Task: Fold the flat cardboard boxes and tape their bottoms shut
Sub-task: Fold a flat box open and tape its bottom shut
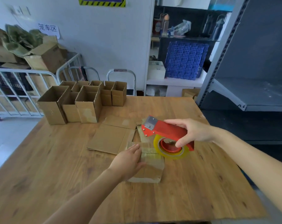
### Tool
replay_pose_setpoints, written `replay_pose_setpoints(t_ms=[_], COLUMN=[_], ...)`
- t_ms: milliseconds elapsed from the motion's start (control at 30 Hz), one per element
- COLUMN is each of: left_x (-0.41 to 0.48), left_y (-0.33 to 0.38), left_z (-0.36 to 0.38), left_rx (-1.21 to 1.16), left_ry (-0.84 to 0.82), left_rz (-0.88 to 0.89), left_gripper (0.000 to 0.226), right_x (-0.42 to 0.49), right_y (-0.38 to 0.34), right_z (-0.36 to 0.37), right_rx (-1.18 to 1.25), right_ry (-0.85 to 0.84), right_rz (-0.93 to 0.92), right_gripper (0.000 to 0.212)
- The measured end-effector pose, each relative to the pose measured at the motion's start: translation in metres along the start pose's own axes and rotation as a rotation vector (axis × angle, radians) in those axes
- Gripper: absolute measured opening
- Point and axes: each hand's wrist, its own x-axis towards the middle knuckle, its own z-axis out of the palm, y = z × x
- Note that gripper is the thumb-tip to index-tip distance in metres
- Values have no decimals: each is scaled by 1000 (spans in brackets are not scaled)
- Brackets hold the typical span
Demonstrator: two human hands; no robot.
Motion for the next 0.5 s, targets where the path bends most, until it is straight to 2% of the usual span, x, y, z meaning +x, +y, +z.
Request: replay_pose_setpoints(t_ms=[100,200,300,333,400,433,500], left_x=[0,0,2,4,11,15,22], left_y=[-3,-8,-14,-15,-15,-14,-13], left_z=[-1,0,1,-2,-12,-20,-35], left_rx=[-40,-90,-317,-453,-822,-1102,-1702], left_ry=[18,38,68,115,235,264,233], left_rz=[11,22,4,-54,-313,-447,-596], left_gripper=[64,59,36,27,23,25,31], right_x=[12,18,20,20,20,20,21], right_y=[-2,-5,-4,-3,-2,-2,-4], right_z=[4,5,4,3,3,3,3], right_rx=[-178,-242,-264,-270,-272,-280,-305], right_ry=[-17,-34,-57,-59,-59,-61,-73], right_rz=[40,56,64,65,62,61,62], right_gripper=[93,93,93,94,94,94,94])
